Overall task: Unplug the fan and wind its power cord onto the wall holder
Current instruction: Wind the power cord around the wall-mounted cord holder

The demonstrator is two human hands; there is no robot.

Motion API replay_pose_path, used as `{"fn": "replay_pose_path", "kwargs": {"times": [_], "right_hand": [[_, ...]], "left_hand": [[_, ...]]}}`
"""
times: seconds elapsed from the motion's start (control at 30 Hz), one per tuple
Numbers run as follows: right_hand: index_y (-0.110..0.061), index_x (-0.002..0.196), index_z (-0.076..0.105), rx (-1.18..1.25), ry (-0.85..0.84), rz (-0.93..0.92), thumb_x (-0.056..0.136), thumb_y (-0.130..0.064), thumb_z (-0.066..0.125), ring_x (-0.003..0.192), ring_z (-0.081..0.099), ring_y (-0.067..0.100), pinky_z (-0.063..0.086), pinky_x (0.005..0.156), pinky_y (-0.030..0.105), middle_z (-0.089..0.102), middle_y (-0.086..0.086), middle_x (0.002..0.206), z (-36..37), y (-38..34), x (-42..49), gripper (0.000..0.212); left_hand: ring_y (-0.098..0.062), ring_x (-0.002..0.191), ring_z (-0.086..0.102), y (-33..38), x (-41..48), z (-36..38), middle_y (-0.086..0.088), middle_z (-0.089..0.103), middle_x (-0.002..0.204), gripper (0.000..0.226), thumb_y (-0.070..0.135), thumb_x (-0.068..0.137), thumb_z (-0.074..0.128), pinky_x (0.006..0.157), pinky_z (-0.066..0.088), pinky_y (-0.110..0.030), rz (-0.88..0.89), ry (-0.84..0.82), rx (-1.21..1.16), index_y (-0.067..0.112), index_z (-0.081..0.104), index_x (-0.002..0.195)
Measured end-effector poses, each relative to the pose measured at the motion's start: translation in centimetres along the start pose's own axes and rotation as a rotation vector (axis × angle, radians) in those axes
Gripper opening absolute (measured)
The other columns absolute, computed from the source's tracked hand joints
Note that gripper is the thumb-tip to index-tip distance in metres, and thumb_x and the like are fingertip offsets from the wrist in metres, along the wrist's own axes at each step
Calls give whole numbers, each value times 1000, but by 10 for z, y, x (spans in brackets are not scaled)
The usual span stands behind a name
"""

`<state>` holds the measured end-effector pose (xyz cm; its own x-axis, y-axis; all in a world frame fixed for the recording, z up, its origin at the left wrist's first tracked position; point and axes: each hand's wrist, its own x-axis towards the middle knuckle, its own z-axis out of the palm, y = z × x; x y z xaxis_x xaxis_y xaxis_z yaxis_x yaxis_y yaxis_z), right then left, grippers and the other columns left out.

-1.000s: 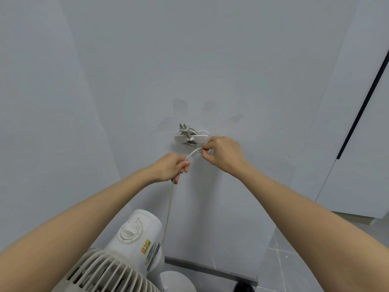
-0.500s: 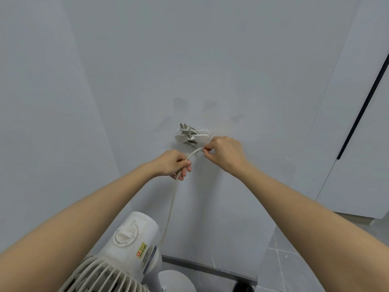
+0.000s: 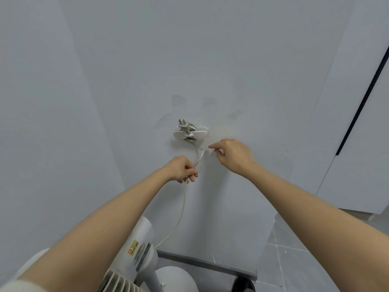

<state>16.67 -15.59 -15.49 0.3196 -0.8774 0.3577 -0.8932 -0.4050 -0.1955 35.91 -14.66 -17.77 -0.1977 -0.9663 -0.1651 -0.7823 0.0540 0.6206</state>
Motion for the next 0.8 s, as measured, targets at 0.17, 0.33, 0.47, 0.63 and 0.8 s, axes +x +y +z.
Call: {"fn": "replay_pose_path", "kwargs": {"times": [0.17, 0.33, 0.47, 0.63, 0.8], "right_hand": [[-29, 124, 64, 18, 18, 51, 97, -18, 41, 117, 55, 22, 47, 82, 33, 63, -2, 123, -3, 9, -7, 37], [-25, 122, 66, 60, 13, 80, 96, -14, 42, 117, 57, 22, 49, 84, 34, 64, -2, 124, -3, 19, -13, 37], [-21, 120, 68, 147, 19, 88, 95, -12, 44, 112, 59, 23, 50, 87, 33, 67, 2, 121, 3, 23, -15, 36], [-18, 116, 70, 208, 10, 72, 94, -11, 45, 106, 62, 23, 50, 90, 34, 69, 2, 119, 14, 26, -13, 34], [-21, 114, 71, 242, 11, 105, 92, -13, 45, 104, 63, 20, 53, 86, 35, 71, -2, 114, 22, 29, -11, 34]], "left_hand": [[-17, 63, 58, -8, 16, 12, -12, 74, 95, 19, 16, 90, 58, 57, 46, -21, -48, 78, 160, 4, 73, 91], [-30, 101, 62, -17, 26, 22, -13, 68, 108, 20, 21, 92, 56, 75, 43, -29, -140, 229, 378, 8, 69, 101], [-31, 109, 60, -25, 31, 28, -13, 64, 115, 26, 26, 93, 54, 80, 44, -32, -205, 255, 455, 8, 64, 109], [-30, 97, 67, -35, 40, 35, -11, 70, 106, 27, 28, 91, 57, 85, 54, -37, -254, 189, 373, 6, 67, 103], [-31, 96, 67, -41, 46, 41, -16, 69, 104, 32, 31, 93, 52, 84, 53, -37, -269, 174, 373, 4, 66, 104]]}}
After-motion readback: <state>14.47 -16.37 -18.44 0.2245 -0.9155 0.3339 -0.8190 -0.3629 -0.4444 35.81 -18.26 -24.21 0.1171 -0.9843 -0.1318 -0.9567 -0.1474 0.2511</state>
